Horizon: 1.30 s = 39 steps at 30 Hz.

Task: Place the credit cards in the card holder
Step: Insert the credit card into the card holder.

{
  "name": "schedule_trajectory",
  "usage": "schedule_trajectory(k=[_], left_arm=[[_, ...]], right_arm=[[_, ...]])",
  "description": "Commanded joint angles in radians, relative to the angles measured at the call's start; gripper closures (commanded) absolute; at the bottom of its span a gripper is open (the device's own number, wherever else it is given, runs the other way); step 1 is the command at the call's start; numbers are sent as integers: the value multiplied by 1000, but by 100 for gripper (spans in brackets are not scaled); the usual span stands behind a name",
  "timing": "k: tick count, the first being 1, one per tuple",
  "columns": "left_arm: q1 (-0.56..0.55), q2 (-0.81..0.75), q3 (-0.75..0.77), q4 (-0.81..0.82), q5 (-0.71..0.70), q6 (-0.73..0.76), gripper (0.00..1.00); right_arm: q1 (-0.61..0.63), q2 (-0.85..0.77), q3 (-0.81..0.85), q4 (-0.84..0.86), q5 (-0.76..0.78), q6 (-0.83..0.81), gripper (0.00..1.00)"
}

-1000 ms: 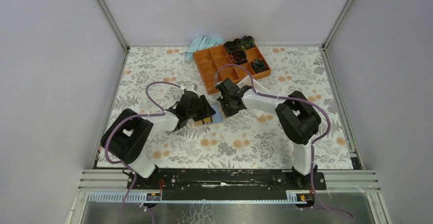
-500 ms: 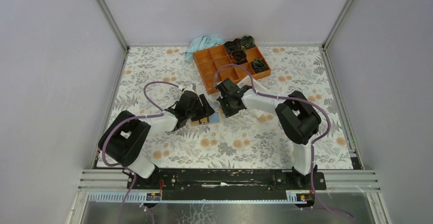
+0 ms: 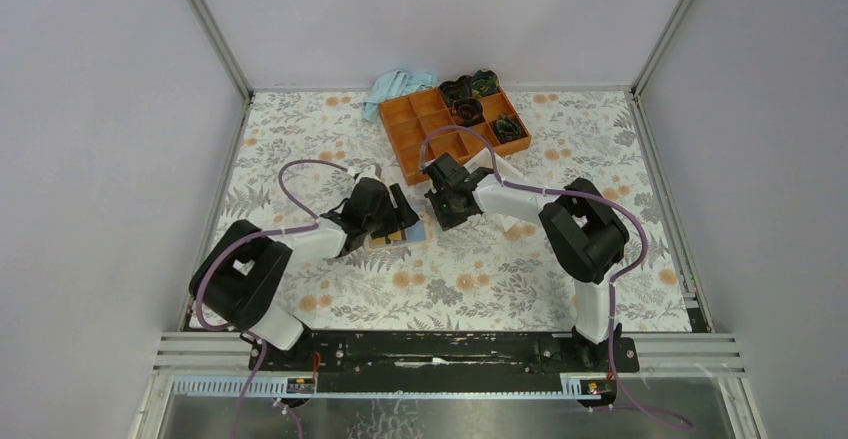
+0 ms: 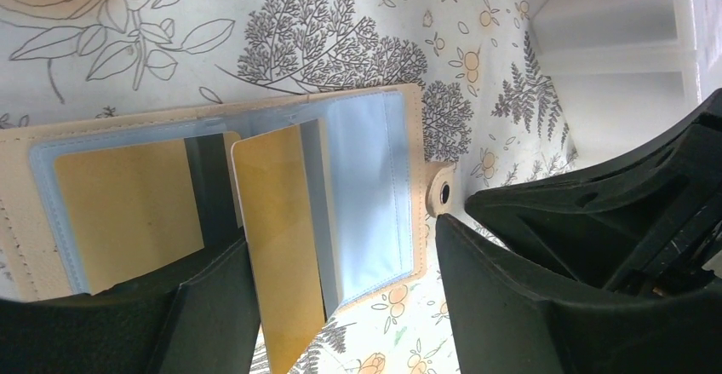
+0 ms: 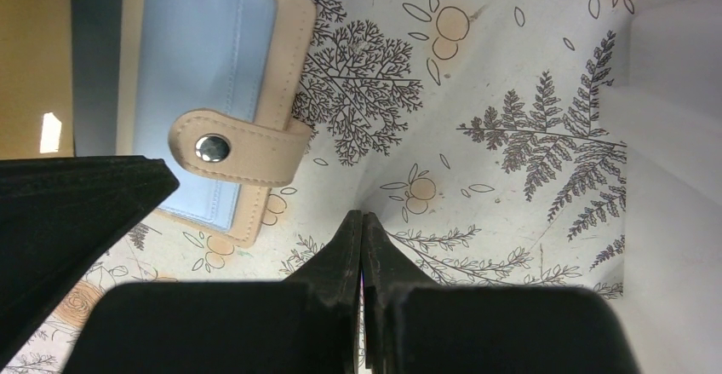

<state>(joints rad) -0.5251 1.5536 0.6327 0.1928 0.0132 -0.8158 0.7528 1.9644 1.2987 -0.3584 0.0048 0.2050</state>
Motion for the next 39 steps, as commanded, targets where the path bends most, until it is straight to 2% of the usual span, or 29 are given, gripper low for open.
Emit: schedule_trajectory(k=[1,39], left_arm=[[-5,-21,-5,-122,-59,31,24],[-7,-158,-31,-194,-85,51,21]], right_arm=[[16,31,13,-39,-37,-11,100],[33,26,47,-50,-45,-15,100]])
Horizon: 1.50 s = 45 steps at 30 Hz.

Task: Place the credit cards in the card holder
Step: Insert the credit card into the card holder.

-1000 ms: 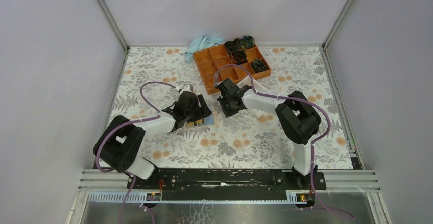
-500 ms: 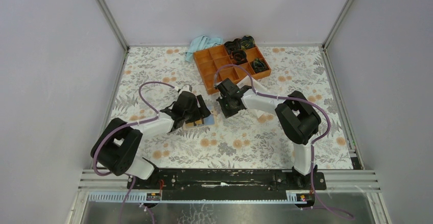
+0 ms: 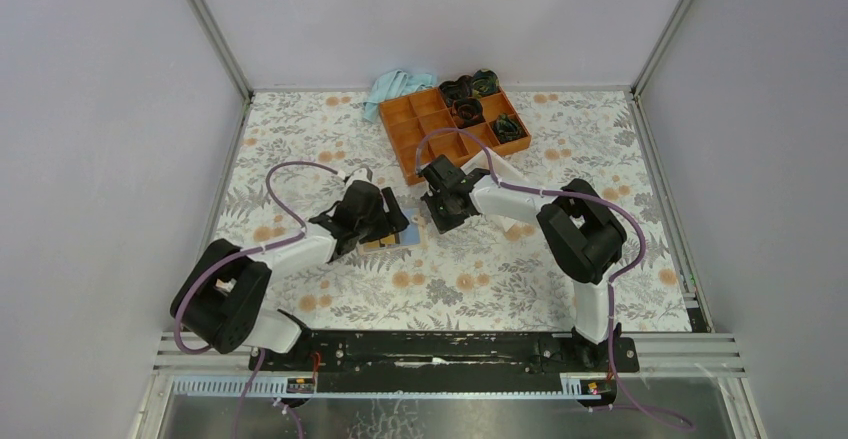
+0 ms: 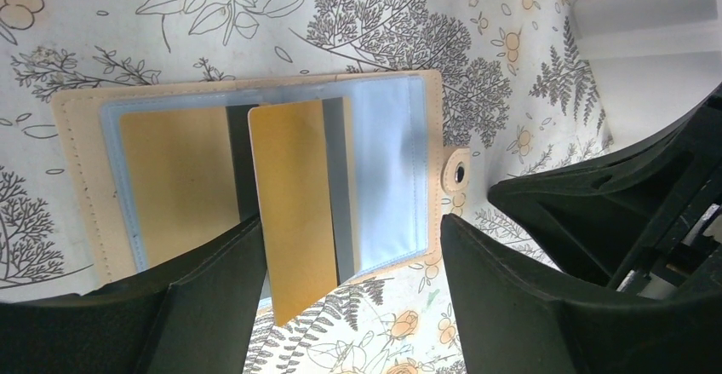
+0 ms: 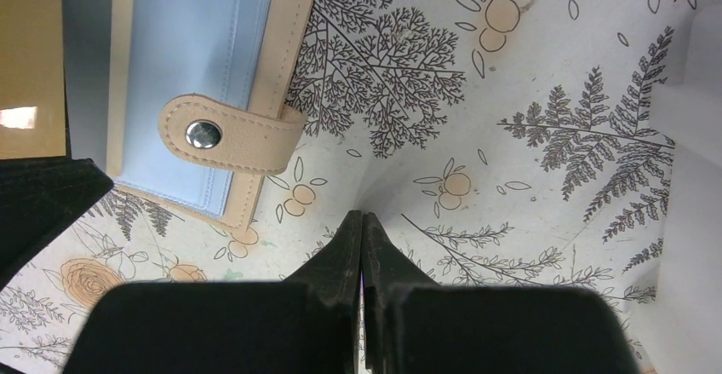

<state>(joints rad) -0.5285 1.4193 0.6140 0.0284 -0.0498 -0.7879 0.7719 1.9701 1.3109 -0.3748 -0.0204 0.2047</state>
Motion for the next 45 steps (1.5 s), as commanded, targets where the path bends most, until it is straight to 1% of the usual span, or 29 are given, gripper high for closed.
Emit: schedule_trajectory(k=[1,24,32,45], left_arm=[[-4,-27,-13,-31,-21,24,21],[-4,-34,-28,-57,-23,36,21],[-5,-36,-13,-76,-32,49,21],[-30,-11,0,-69,-32,40,21]], right_arm=[[13,22,34,-33,-19,-14,100],[20,27,33,-29,-23,-11,100],[20,28,34,-27,-23,-12,100],[20,27,29,-24,-26,-11,100]])
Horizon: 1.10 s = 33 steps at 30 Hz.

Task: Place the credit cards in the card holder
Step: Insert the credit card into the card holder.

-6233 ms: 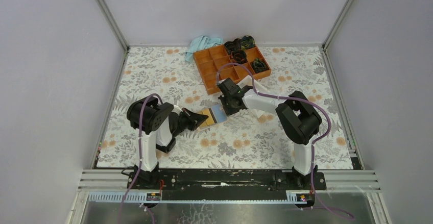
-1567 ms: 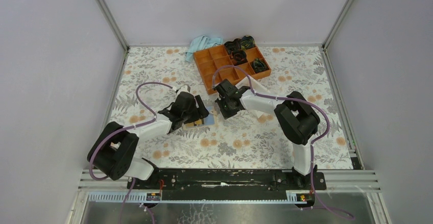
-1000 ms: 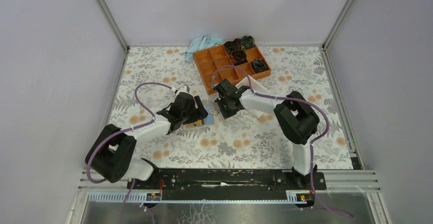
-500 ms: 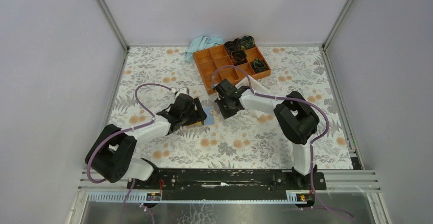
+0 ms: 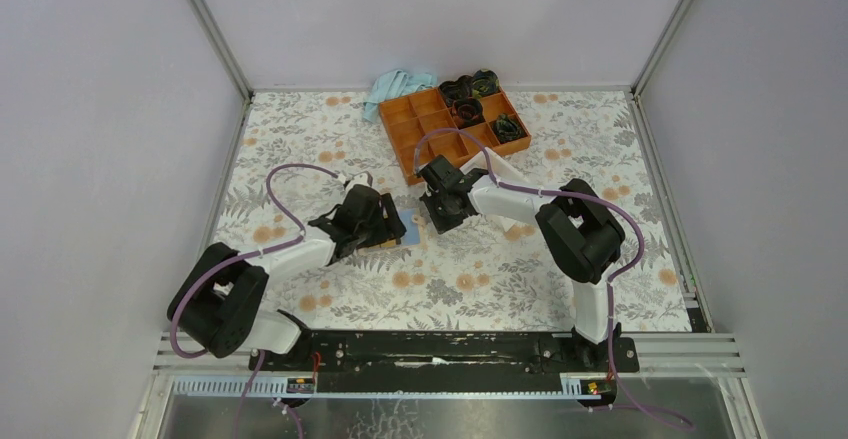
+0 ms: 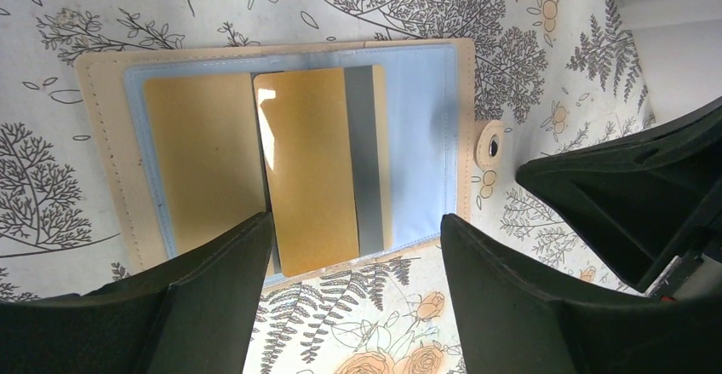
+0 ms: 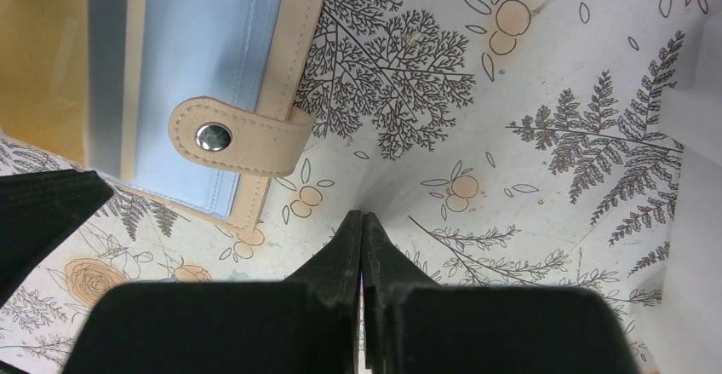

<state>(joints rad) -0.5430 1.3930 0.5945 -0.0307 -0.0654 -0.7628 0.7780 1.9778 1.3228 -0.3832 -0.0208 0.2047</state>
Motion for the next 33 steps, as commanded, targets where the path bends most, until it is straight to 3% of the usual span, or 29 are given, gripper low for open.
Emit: schedule_trajectory(k=[1,20,33], left_arm=[[-21,20,21,-8,-17,14,21],[-38,35,31,25,-70,14,20],[-38,44,29,69,-28,15,21]], right_arm=[[15,21,18,-15,-27,-12,100],[19,39,43,-10,-45,-9,100],[30,70,70,-11,-53,-3,100]])
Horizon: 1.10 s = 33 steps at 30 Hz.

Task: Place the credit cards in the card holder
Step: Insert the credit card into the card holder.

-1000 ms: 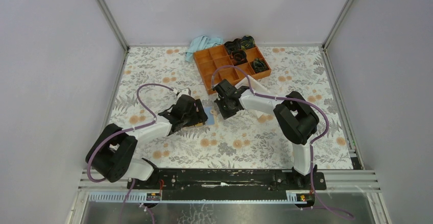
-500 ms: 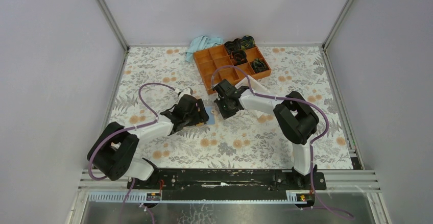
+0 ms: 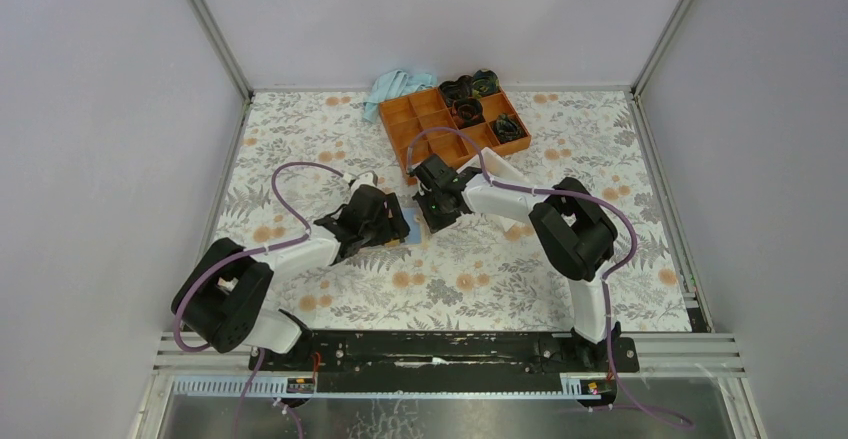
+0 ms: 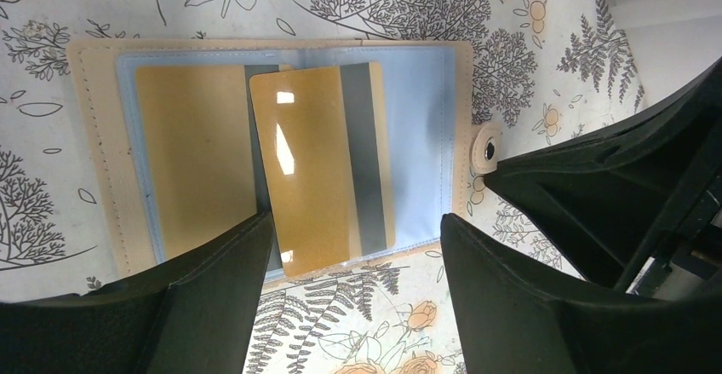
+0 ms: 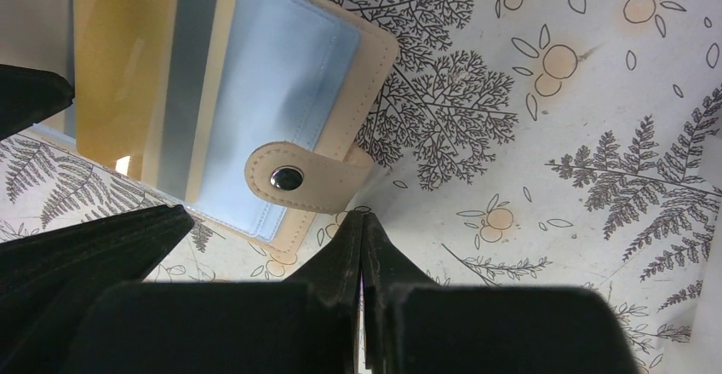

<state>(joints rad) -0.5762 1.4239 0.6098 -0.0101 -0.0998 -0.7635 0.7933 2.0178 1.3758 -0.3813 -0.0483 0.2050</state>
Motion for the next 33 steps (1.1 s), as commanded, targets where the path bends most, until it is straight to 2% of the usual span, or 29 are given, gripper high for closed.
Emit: schedule_trajectory(k=[1,21,33], left_arm=[[-5,14,14,51,8,19,20],[-4,-4,-24,145,7,46,20],[-4,-69,-35,84,-120,57,20]], right_arm=[[15,30,18,-13,-26,-4,100],[15,38,21,-16,-20,-6,100],[15,41,17,-10,-27,-9,100]])
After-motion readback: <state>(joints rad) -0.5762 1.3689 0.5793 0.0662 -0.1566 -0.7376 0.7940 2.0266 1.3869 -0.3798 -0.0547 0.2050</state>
